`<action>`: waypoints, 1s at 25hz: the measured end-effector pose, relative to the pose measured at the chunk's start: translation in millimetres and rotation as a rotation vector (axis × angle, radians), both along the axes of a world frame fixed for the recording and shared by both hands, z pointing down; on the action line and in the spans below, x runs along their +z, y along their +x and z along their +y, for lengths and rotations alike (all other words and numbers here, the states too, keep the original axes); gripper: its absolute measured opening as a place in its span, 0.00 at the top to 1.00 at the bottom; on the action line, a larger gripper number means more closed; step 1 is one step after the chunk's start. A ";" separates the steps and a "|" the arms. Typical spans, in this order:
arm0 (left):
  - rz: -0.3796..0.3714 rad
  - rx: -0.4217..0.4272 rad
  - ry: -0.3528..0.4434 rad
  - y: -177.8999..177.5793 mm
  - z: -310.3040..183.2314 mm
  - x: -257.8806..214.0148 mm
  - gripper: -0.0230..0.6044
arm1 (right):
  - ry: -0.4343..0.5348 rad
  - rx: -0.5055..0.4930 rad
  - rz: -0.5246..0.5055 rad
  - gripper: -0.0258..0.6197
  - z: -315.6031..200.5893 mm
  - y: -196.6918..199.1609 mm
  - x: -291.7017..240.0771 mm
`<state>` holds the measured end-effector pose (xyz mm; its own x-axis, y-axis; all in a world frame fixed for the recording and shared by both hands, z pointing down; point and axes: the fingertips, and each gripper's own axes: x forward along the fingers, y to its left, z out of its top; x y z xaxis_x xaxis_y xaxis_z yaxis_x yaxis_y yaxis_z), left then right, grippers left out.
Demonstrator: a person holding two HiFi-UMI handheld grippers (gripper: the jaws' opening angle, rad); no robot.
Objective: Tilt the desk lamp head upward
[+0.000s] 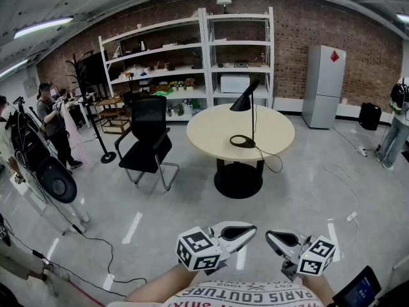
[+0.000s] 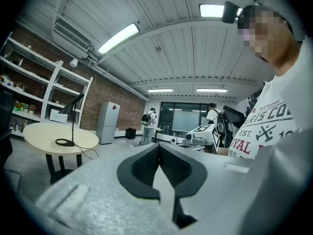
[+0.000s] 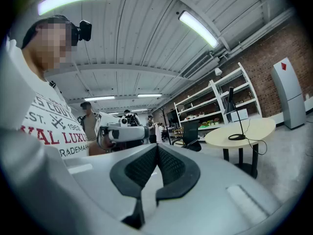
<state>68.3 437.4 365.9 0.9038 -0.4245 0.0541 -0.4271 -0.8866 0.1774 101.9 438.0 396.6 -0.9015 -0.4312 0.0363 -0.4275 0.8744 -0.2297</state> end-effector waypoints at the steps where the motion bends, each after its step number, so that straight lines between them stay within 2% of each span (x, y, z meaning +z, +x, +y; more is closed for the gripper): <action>1: 0.001 -0.001 0.000 1.6 0.0 0.1 0.96 | 0.000 -0.001 0.001 0.95 0.2 1.6 0.2; 11: -0.004 -0.031 -0.013 2.9 2.0 0.9 0.96 | 0.000 -0.003 -0.012 0.95 1.8 9.1 3.2; 16: 0.035 -0.050 -0.036 -1.8 -5.0 -4.4 0.96 | 0.000 0.013 -0.023 0.95 -1.4 13.4 3.6; 25: 0.042 -0.019 -0.065 6.6 -23.2 1.9 0.96 | -0.034 0.060 -0.035 0.95 -23.9 22.4 7.7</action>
<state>74.9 414.2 367.8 0.8979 -0.4380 0.0442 -0.4343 -0.8647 0.2523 124.3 414.1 404.4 -0.8748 -0.4840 0.0206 -0.4705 0.8387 -0.2741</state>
